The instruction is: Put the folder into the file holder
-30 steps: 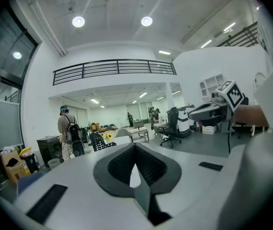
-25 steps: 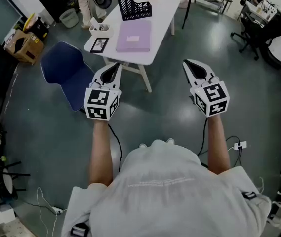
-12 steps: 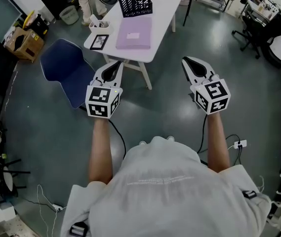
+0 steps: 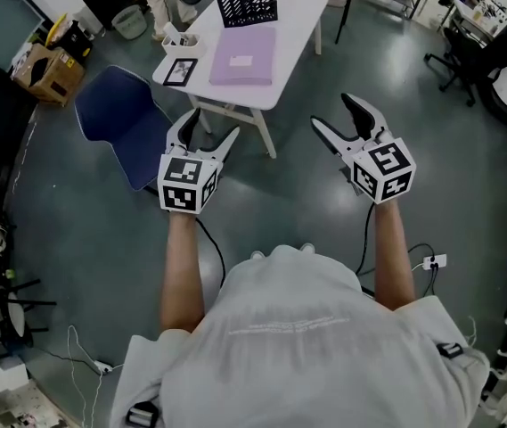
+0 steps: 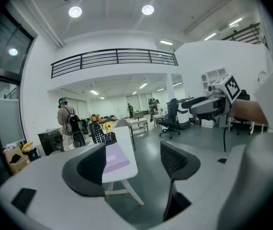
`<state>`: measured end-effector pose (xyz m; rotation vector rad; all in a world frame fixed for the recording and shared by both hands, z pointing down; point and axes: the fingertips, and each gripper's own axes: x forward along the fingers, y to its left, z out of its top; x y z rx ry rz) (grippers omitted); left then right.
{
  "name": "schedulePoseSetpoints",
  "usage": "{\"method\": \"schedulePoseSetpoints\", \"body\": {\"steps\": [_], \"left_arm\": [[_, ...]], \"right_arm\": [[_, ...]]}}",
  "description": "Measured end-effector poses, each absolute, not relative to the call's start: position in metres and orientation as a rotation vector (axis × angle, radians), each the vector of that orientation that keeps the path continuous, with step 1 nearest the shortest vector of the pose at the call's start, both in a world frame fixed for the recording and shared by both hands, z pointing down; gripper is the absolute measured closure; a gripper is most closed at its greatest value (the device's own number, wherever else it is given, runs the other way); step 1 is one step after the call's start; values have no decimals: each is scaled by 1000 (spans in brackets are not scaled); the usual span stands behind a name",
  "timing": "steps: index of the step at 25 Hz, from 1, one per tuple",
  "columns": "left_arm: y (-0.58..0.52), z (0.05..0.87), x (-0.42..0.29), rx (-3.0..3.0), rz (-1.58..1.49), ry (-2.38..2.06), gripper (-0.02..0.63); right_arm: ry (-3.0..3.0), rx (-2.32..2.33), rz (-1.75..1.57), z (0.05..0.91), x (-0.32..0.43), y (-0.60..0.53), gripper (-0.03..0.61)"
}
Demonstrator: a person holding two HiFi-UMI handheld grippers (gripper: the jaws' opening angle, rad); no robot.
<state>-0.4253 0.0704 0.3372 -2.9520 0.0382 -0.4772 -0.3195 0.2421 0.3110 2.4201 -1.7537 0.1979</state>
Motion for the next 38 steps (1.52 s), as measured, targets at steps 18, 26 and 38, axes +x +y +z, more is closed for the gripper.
{"method": "schedulePoseSetpoints", "body": {"steps": [18,26,38], "left_arm": [[119,341,-414,-3024,-465,218,252],[133,353,-415,-3082,-484,318,252],[154,346,-398,-3073,-473,320,252]], "right_arm": [[-1850,2394,259,331,-268,295,206],[-1859,2385,283,339,-251,323,206],[-1849,2417,249,332,-236,345,206]]}}
